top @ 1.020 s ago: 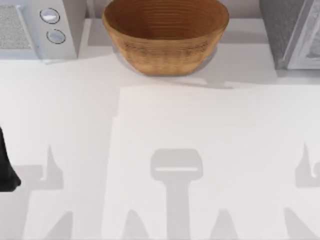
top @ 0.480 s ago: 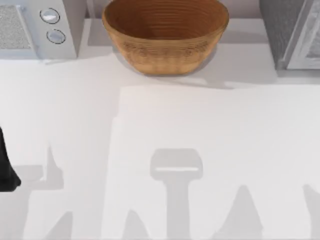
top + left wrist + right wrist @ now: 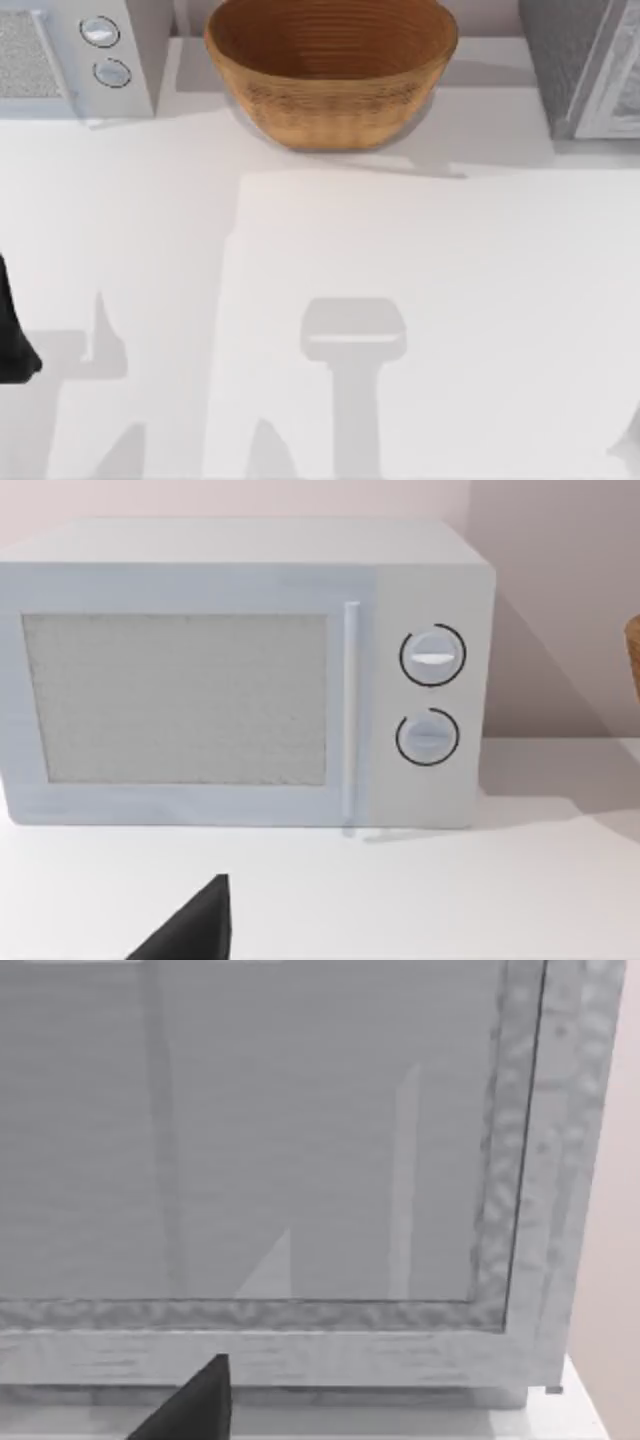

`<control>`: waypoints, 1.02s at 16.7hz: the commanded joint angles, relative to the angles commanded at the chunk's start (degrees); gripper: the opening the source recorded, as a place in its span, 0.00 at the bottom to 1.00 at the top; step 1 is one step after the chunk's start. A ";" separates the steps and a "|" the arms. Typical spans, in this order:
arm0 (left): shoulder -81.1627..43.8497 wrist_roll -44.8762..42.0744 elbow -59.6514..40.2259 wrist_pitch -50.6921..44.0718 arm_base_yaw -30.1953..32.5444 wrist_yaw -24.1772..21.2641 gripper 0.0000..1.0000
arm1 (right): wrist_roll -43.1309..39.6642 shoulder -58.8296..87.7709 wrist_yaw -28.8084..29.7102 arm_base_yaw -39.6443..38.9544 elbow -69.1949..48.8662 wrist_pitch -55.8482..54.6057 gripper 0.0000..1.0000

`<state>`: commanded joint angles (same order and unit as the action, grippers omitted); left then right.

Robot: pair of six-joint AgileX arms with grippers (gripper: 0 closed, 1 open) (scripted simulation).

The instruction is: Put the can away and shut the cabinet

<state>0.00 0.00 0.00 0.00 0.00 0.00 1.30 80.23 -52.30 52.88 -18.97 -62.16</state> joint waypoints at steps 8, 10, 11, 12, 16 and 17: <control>0.00 0.00 0.00 0.00 0.00 0.00 1.00 | -0.04 8.67 -5.73 5.84 -2.08 -6.65 1.00; 0.00 0.00 0.00 0.00 0.00 0.00 1.00 | -0.05 8.53 -5.60 5.61 -1.91 -6.43 1.00; 0.00 0.00 0.00 0.00 0.00 0.00 1.00 | -0.04 8.50 -5.66 5.65 -2.52 -5.85 1.00; 0.00 0.00 0.00 0.00 0.00 0.00 1.00 | -0.03 8.47 -5.79 5.76 -3.73 -4.69 1.00; 0.00 0.00 0.00 0.00 0.00 0.00 1.00 | 0.05 8.22 -6.85 6.72 -14.08 5.83 1.00; 0.00 0.00 0.00 0.00 0.00 0.00 1.00 | 0.07 8.01 -7.15 6.97 -17.87 9.95 1.00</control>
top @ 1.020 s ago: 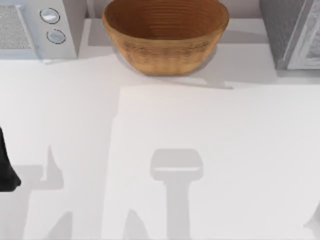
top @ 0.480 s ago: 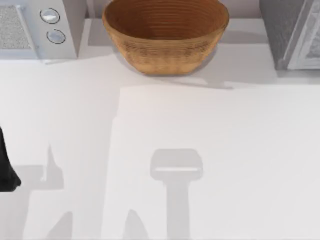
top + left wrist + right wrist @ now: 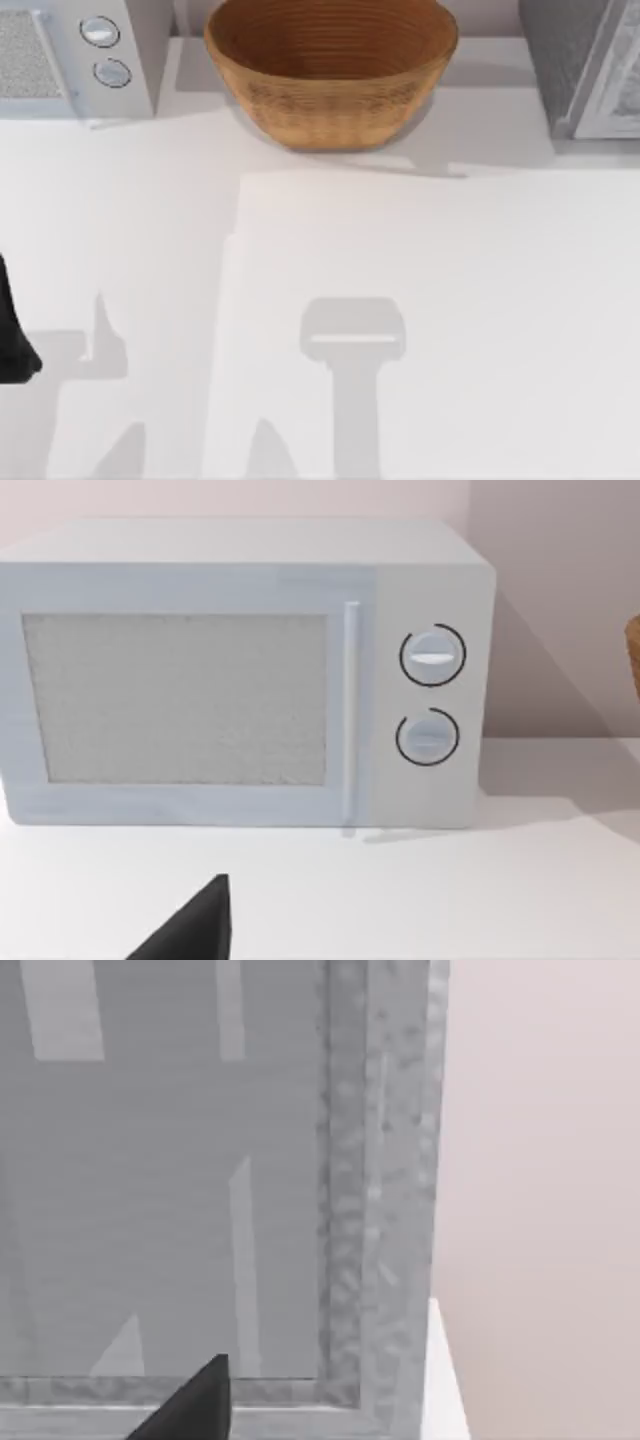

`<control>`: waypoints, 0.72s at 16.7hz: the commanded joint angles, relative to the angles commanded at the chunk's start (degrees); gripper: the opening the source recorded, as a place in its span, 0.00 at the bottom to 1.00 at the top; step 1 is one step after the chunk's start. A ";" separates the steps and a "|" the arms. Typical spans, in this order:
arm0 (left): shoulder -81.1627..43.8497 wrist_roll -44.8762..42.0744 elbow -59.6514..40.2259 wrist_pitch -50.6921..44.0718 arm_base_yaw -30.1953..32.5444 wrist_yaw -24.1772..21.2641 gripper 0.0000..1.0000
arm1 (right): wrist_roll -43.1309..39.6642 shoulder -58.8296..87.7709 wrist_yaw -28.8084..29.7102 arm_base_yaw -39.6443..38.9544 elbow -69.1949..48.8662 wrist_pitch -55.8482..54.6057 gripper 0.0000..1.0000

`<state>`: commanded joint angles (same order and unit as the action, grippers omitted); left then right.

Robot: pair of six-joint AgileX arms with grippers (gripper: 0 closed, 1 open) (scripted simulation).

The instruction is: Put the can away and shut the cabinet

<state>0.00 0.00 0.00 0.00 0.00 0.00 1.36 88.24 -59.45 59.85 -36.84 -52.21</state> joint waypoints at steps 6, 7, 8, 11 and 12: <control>0.00 0.00 0.00 0.00 0.00 0.00 1.00 | 0.01 -3.27 -0.99 0.84 -27.21 32.93 1.00; 0.00 0.00 0.00 0.00 0.00 0.00 1.00 | 0.00 -4.05 -1.02 0.86 -31.95 38.92 1.00; 0.00 0.00 0.00 0.00 0.00 0.00 1.00 | -0.01 -4.89 -1.00 0.86 -36.60 44.70 1.00; 0.00 0.00 0.00 0.00 0.00 0.00 1.00 | -0.06 -7.57 -0.69 0.59 -49.20 59.78 1.00; 0.00 0.00 0.00 0.00 0.00 0.00 1.00 | -0.07 -8.48 -0.51 0.43 -52.71 63.71 1.00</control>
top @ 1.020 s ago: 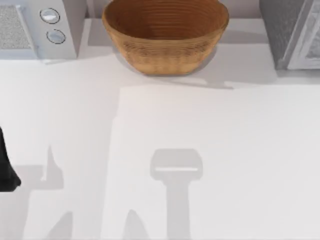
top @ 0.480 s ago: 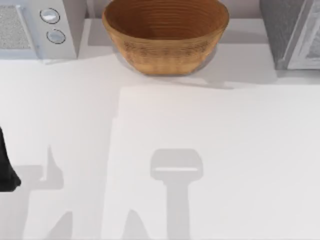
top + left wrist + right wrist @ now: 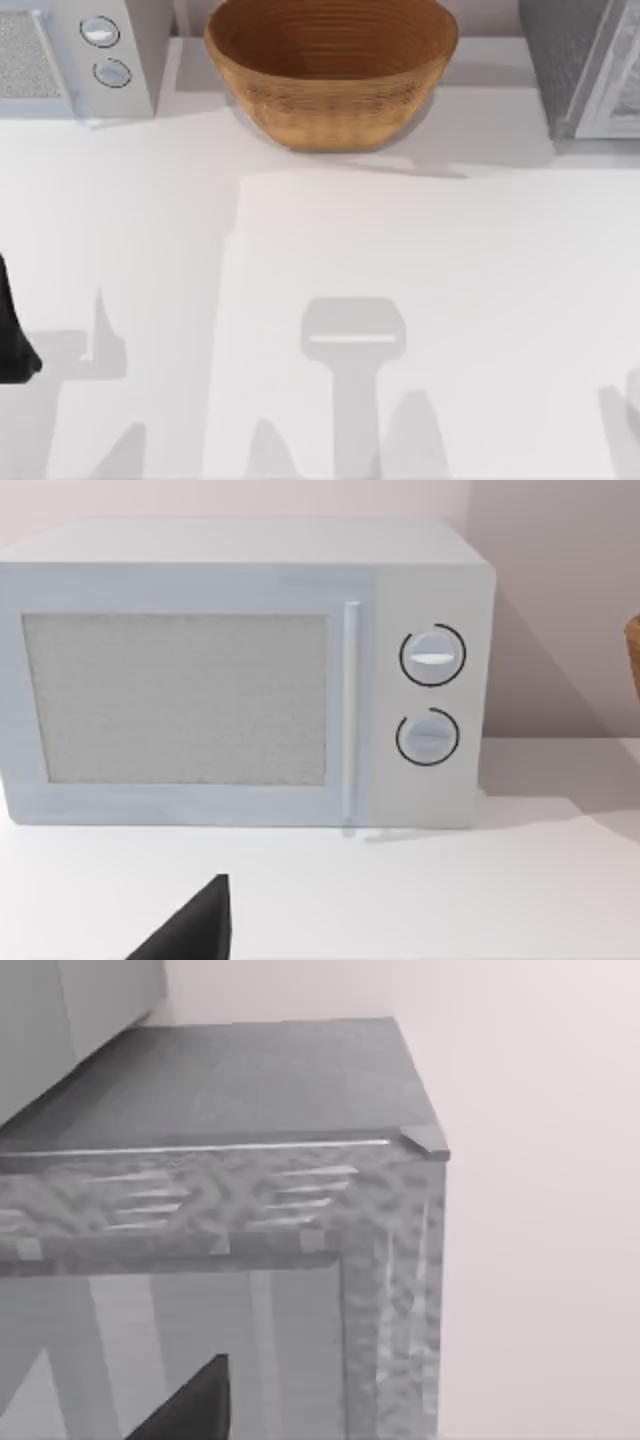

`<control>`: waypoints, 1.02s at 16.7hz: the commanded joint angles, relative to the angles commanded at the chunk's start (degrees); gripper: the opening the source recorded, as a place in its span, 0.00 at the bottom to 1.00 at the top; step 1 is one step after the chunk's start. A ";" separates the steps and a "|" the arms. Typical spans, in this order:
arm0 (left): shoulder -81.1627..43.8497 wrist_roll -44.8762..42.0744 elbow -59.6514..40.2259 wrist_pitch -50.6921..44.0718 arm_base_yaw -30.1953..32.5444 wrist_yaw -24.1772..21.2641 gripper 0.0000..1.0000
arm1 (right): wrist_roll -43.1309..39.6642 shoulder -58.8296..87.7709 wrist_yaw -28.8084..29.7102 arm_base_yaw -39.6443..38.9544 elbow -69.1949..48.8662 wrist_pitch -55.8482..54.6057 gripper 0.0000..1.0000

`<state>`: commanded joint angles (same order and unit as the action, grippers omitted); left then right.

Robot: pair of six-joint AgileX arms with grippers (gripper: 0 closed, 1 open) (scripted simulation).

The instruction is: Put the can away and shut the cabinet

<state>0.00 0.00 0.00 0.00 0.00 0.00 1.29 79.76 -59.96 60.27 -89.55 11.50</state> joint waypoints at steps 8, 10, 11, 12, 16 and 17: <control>0.00 0.00 0.00 0.00 0.00 0.00 1.00 | -0.05 -3.03 0.73 -0.64 -10.23 10.85 1.00; 0.00 0.00 0.00 0.00 0.00 0.00 1.00 | -0.05 -2.94 0.66 -0.43 -10.31 10.68 1.00; 0.00 0.00 0.00 0.00 0.00 0.00 1.00 | -0.04 -2.94 0.69 -0.46 -10.31 10.68 1.00; 0.00 0.00 0.00 0.00 0.00 0.00 1.00 | 0.01 -2.98 1.29 -1.02 -10.31 10.68 1.00; 0.00 0.00 0.00 0.00 0.00 0.00 1.00 | 0.60 -3.38 9.38 -8.69 -10.18 10.87 1.00; 0.00 0.00 0.00 0.00 0.00 0.00 1.00 | 0.81 -3.53 12.59 -11.79 -10.12 10.97 1.00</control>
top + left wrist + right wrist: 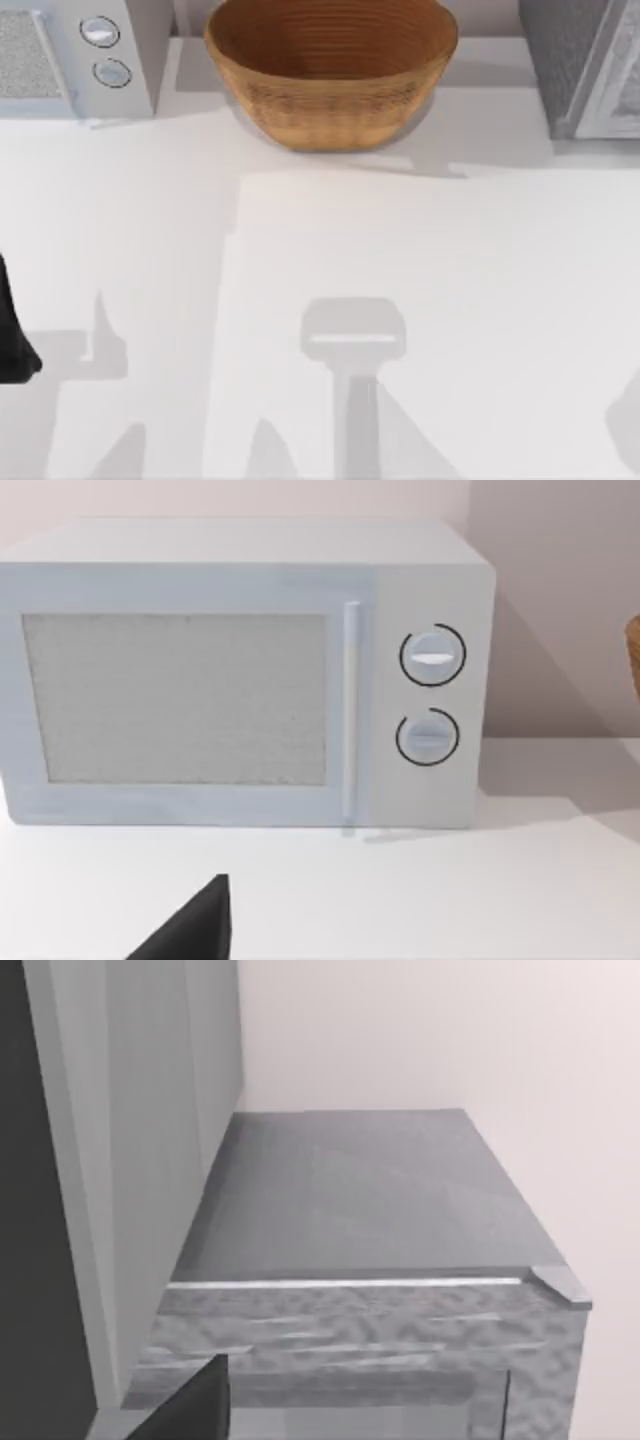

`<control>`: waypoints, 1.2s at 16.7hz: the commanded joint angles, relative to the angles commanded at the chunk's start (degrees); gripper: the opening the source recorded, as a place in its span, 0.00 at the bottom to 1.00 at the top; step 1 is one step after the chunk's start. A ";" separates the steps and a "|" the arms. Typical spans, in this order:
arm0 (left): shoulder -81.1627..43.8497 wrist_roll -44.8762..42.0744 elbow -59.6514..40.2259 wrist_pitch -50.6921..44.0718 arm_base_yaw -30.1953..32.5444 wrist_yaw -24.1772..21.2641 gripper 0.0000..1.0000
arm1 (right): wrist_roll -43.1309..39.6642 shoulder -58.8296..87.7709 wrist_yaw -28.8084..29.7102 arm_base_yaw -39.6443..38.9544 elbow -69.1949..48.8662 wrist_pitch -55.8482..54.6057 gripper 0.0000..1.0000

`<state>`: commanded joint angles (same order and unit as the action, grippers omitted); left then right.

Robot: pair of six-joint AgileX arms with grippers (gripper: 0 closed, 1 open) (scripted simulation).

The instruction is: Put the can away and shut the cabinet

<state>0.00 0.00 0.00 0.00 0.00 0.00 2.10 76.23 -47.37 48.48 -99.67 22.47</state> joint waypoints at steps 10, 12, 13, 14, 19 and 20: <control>0.00 0.00 0.00 0.00 0.00 0.00 1.00 | 1.00 -1.39 43.79 -43.80 0.83 1.55 1.00; 0.00 0.00 0.00 0.00 0.00 0.00 1.00 | 0.71 -1.60 52.45 -52.63 0.95 1.92 1.00; 0.00 0.00 0.00 0.00 0.00 0.00 1.00 | 0.51 -1.70 56.44 -56.69 1.00 2.10 1.00; 0.00 0.00 0.00 0.00 0.00 0.00 1.00 | 0.28 -1.80 60.13 -60.44 1.04 2.27 1.00; 0.00 0.00 0.00 0.00 0.00 0.00 1.00 | -0.80 -2.17 72.18 -72.77 1.12 2.80 1.00; 0.00 0.00 0.00 0.00 0.00 0.00 1.00 | -0.90 -2.19 72.98 -73.60 1.12 2.83 1.00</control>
<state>0.00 0.00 0.00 0.00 0.00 0.00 1.20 74.04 25.61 -25.12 -98.55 25.30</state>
